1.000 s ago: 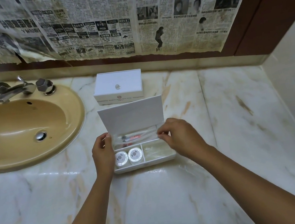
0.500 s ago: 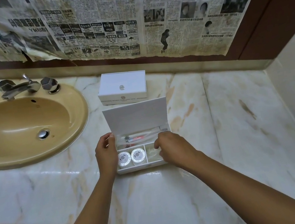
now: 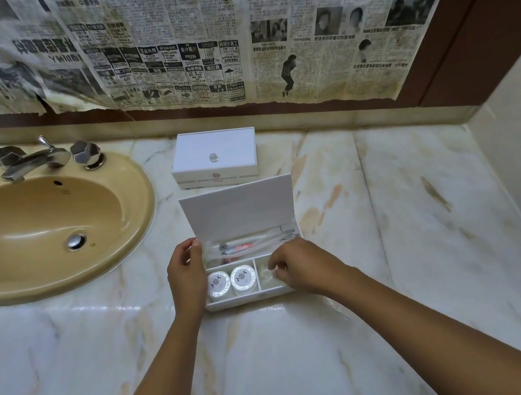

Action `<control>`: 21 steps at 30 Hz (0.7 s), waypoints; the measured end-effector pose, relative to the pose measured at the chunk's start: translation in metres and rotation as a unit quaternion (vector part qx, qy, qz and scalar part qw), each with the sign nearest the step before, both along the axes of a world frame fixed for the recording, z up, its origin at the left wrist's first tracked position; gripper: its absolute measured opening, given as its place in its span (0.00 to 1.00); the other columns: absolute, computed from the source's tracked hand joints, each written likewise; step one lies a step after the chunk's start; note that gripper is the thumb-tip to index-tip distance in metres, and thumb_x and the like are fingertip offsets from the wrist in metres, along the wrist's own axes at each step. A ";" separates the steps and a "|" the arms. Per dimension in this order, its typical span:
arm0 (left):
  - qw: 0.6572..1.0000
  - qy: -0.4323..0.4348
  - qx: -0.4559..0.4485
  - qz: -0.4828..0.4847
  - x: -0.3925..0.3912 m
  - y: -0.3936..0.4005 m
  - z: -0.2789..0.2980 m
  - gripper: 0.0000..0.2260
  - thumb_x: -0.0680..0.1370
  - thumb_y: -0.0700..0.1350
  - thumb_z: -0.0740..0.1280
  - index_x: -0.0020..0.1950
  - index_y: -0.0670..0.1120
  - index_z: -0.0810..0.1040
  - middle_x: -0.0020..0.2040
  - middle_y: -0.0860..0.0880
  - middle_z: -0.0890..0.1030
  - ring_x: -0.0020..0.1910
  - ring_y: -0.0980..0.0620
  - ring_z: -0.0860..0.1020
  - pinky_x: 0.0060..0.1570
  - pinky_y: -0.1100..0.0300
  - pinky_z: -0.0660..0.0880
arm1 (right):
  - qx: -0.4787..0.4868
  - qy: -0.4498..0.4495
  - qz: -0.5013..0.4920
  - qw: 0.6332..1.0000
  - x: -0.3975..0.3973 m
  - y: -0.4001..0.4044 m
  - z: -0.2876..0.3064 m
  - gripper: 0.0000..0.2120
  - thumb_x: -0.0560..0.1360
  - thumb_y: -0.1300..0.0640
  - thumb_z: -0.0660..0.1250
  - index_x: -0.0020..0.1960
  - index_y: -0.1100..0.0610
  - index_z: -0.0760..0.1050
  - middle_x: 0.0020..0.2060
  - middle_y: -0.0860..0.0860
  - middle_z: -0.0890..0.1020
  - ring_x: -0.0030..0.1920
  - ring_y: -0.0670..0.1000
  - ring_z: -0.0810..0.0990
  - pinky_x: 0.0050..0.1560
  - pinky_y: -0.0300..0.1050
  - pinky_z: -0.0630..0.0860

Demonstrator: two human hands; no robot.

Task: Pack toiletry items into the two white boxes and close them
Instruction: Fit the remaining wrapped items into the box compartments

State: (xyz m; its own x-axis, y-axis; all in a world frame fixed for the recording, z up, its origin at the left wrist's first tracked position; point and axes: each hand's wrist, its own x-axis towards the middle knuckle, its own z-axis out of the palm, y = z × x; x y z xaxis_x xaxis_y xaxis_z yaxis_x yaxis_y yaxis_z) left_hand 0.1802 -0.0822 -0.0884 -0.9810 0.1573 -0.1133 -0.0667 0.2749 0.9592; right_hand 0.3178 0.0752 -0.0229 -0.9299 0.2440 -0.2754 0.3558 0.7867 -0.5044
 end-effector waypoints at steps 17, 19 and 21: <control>1.000 -0.002 -0.002 0.003 0.000 0.000 -0.002 0.07 0.82 0.44 0.63 0.56 0.45 0.79 0.50 0.50 0.81 0.47 0.59 0.78 0.42 0.77 0.70 | -0.016 -0.094 -0.158 0.983 0.069 0.047 -0.019 0.14 0.72 0.52 0.71 0.57 0.51 0.79 0.52 0.48 0.78 0.51 0.49 0.77 0.48 0.39 0.71; 1.000 0.000 -0.007 0.003 0.000 0.001 -0.003 0.08 0.82 0.44 0.62 0.57 0.44 0.79 0.50 0.49 0.81 0.45 0.60 0.78 0.39 0.79 0.70 | 0.000 -0.113 -0.149 0.982 0.074 0.047 -0.024 0.15 0.71 0.53 0.71 0.57 0.51 0.78 0.54 0.48 0.78 0.53 0.49 0.77 0.49 0.39 0.71; 1.000 0.004 -0.011 0.003 0.000 0.000 -0.003 0.09 0.82 0.44 0.62 0.58 0.43 0.79 0.50 0.49 0.80 0.44 0.60 0.78 0.38 0.79 0.69 | 0.011 -0.125 -0.144 0.982 0.077 0.047 -0.030 0.15 0.71 0.56 0.71 0.57 0.52 0.78 0.54 0.48 0.78 0.54 0.50 0.77 0.50 0.41 0.72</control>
State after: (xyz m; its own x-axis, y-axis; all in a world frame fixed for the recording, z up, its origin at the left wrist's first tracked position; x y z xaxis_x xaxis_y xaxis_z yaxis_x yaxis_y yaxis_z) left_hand 0.1802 -0.0818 -0.0916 -0.9830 0.1483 -0.1082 -0.0605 0.2947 0.9537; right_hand 0.3948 0.1220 -0.0525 -0.7258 0.4955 -0.4772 0.6753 0.6451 -0.3575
